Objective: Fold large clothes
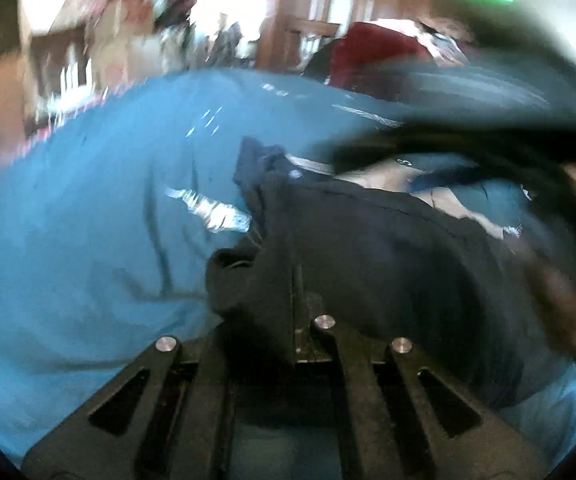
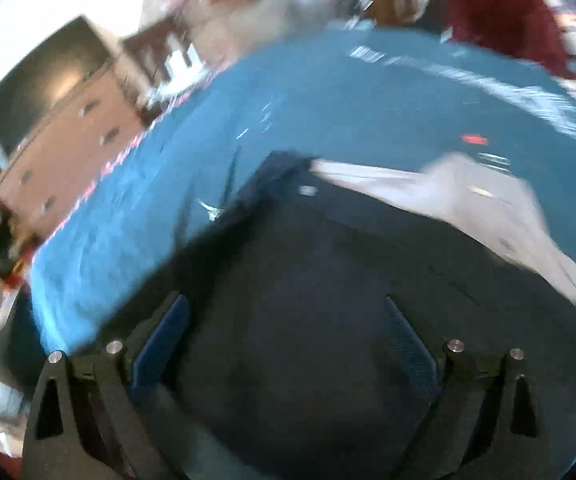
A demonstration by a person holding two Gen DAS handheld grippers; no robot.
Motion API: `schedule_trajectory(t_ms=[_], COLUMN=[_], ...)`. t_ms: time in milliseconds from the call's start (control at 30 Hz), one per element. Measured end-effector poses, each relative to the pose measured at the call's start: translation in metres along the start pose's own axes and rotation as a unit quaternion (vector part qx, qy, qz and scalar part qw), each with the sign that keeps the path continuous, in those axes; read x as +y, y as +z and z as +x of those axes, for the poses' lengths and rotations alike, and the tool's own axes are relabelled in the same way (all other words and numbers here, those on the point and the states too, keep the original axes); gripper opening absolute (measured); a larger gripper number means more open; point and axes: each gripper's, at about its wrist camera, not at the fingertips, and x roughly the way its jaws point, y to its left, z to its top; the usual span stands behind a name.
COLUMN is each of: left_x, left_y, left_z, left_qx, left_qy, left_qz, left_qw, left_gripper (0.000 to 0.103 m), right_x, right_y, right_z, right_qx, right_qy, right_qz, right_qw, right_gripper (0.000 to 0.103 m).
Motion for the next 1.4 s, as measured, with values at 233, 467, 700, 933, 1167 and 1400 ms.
schedule_trajectory(t_ms=[233, 467, 700, 933, 1167, 1400], left_x=[-0.032, -0.076, -0.186, -0.280, -0.314, -0.320], left_y=[-0.008, -0.003, -0.019, -0.045, -0.066, -0.096], left_z=[-0.003, -0.016, -0.039, -0.020, -0.015, 0.014], left_qx=[-0.020, -0.046, -0.042, 0.021, 0.052, 0.107], left_qy=[0.029, -0.006, -0.159, -0.249, -0.261, -0.224], left_qz=[0.096, 0.169, 0.285, 0.339, 0.353, 0.378], left_qw=[0.9947, 0.9844, 0.9441, 0.9071, 0.8973, 0.8921], left_gripper=[0.002, 0.002, 0.002, 0.002, 0.002, 0.010], right_x=[0.019, -0.024, -0.130, -0.268, -0.343, -0.369], right_y=[0.050, 0.039, -0.031, -0.131, -0.177, -0.198], right_z=[0.093, 0.089, -0.029, -0.090, -0.093, -0.082], right_qx=[0.102, 0.088, -0.050, -0.081, -0.073, -0.051], right_qy=[-0.031, 0.037, 0.063, 0.060, 0.086, 0.094], right_qz=[-0.055, 0.023, 0.127, 0.260, 0.327, 0.339], right_qw=[0.993, 0.995, 0.989, 0.960, 0.938, 0.935], right_gripper=[0.098, 0.038, 0.010, 0.010, 0.009, 0.009])
